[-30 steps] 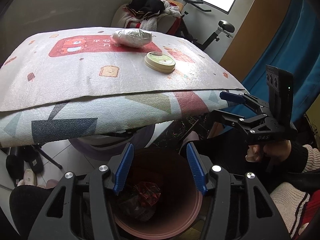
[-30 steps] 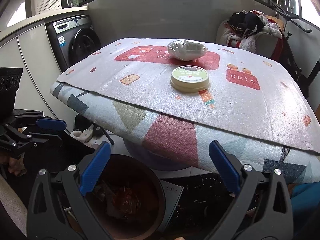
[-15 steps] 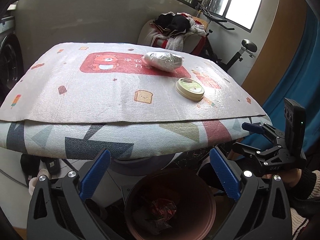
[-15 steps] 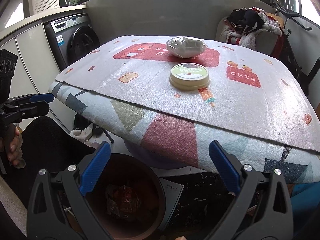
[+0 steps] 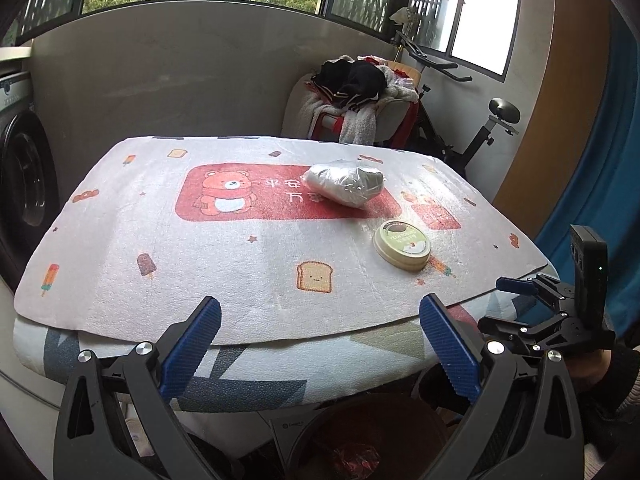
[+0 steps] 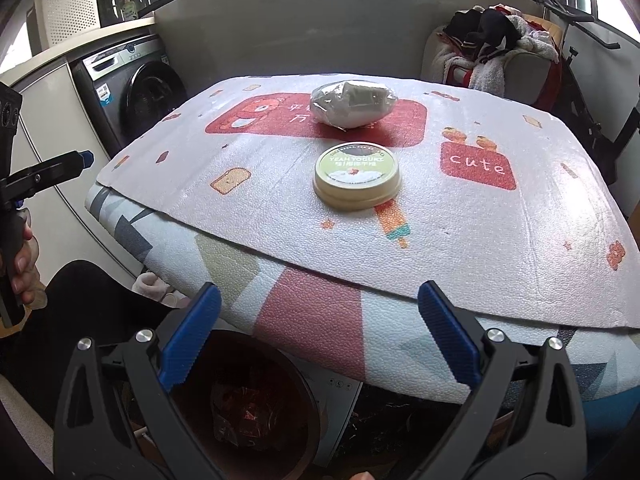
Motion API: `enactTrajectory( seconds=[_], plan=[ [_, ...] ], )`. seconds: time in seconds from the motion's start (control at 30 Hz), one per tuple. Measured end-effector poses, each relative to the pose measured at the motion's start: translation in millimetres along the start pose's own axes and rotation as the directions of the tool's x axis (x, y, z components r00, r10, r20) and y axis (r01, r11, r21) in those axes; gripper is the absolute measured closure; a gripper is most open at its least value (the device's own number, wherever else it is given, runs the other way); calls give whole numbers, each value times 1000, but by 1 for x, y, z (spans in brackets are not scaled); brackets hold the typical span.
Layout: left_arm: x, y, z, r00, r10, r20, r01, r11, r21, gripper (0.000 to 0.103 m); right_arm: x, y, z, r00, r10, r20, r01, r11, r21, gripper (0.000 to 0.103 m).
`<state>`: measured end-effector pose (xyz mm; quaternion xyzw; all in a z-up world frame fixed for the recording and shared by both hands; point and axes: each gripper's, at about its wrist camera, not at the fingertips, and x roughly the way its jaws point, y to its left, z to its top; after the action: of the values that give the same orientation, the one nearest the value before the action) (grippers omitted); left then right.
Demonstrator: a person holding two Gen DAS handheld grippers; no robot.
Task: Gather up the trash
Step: 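Move the right tool to the yogurt tub and close on it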
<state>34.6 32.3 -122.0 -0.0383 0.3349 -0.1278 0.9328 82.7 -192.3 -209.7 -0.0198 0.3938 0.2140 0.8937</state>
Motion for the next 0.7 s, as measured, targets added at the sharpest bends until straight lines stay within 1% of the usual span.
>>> enactTrajectory(
  seconds=[0.37,0.7],
  plan=[
    [9,13,31,999,20,35,-21,1000,18,6,22,-21,41,1000,-31,-6,31,999,-18,6],
    [33,33,36,1000,12,4,-12,999,-32,6,55,-45,65,998,-50,-24,51,998,45,6]
  ],
)
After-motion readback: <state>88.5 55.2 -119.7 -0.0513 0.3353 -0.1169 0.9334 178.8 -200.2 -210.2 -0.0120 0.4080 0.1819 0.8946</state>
